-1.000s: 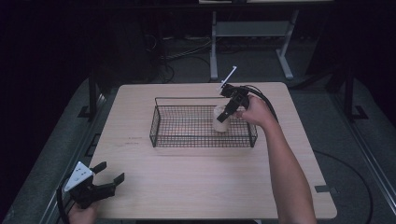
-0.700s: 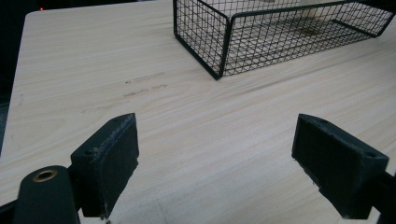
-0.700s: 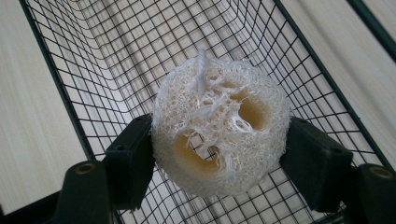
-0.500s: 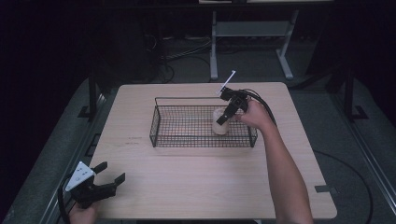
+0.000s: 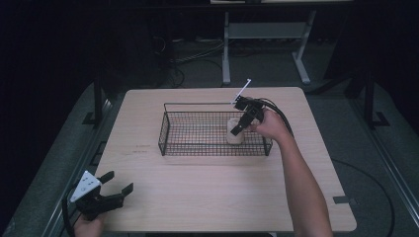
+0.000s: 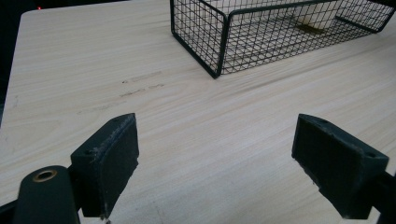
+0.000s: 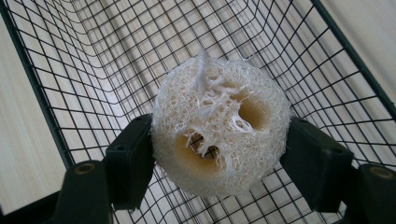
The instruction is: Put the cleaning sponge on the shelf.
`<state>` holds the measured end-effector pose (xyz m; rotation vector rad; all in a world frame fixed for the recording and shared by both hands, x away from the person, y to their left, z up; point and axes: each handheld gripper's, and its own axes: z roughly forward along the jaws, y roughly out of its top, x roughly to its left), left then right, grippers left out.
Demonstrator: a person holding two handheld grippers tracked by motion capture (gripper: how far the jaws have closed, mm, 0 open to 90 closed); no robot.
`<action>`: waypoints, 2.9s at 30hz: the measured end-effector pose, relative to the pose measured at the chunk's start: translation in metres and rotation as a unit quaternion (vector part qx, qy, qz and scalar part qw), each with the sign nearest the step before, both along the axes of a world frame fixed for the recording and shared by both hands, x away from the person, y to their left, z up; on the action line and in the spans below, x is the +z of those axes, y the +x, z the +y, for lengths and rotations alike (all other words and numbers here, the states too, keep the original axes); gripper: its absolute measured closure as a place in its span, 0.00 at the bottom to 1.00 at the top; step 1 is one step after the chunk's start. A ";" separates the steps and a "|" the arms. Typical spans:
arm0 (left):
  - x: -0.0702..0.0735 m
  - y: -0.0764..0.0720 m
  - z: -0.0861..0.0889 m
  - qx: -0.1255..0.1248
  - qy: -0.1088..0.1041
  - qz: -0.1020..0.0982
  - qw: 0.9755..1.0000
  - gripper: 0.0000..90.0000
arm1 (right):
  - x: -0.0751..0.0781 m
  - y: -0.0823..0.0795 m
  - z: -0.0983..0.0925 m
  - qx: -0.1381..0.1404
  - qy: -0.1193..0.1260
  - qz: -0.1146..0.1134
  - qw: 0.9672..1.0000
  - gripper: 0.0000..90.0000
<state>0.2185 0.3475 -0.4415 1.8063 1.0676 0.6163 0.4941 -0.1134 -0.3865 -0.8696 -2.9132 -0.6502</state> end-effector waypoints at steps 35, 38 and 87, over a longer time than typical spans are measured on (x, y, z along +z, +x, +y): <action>0.000 0.000 0.001 -0.001 -0.001 0.000 1.000 0.15 | 0.007 -0.012 -0.006 -0.011 0.016 -0.015 1.000 0.23; 0.000 0.000 0.001 -0.001 -0.001 0.000 1.000 0.15 | 0.013 -0.016 -0.010 -0.010 0.022 -0.021 0.999 0.22; 0.001 -0.001 -0.001 -0.006 0.003 -0.002 1.000 0.15 | 0.040 -0.084 -0.026 0.029 0.057 -0.029 0.997 0.22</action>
